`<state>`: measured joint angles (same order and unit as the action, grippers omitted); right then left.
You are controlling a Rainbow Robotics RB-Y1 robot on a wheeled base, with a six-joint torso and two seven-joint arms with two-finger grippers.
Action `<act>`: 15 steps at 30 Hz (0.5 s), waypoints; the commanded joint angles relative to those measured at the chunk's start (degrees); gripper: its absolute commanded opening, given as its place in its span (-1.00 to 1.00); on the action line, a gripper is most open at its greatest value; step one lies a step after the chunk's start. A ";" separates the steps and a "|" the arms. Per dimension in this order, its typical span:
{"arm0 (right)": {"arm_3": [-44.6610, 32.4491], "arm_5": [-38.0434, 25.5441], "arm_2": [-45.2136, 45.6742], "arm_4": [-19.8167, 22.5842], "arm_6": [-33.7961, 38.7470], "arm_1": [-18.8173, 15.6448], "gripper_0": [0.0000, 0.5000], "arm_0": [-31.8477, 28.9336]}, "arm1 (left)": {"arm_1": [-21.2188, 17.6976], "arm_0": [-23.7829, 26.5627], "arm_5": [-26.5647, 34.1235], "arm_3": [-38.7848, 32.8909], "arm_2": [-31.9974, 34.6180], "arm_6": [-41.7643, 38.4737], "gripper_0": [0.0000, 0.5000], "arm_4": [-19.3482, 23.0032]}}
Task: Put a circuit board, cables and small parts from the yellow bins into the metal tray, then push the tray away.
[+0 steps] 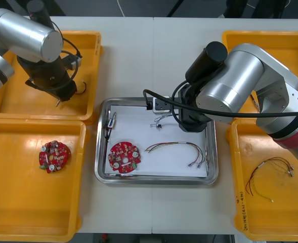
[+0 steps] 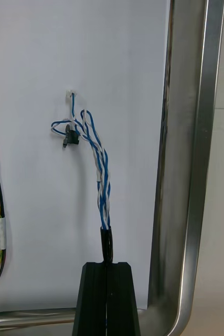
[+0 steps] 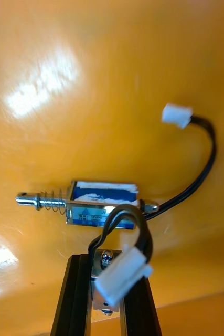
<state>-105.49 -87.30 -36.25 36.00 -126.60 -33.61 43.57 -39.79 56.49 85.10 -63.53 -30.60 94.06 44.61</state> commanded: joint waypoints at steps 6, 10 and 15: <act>-0.60 5.30 -0.40 -1.90 -2.42 -2.96 -1.00 -4.20 | -1.34 -0.86 7.88 -6.87 9.68 4.47 -0.99 -1.81; 0.02 7.32 -0.49 -2.43 -2.42 -2.87 -1.00 -5.25 | -1.25 -0.95 11.58 -9.60 11.96 3.76 -1.00 -3.13; 1.43 8.64 -0.49 -1.99 -2.42 -2.43 -0.75 -5.69 | -1.25 -0.95 16.67 -13.55 12.93 0.51 -1.00 -4.62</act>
<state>-104.16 -79.37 -36.28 34.00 -127.03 -35.30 38.47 -39.79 56.37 99.62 -73.62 -19.20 94.06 41.06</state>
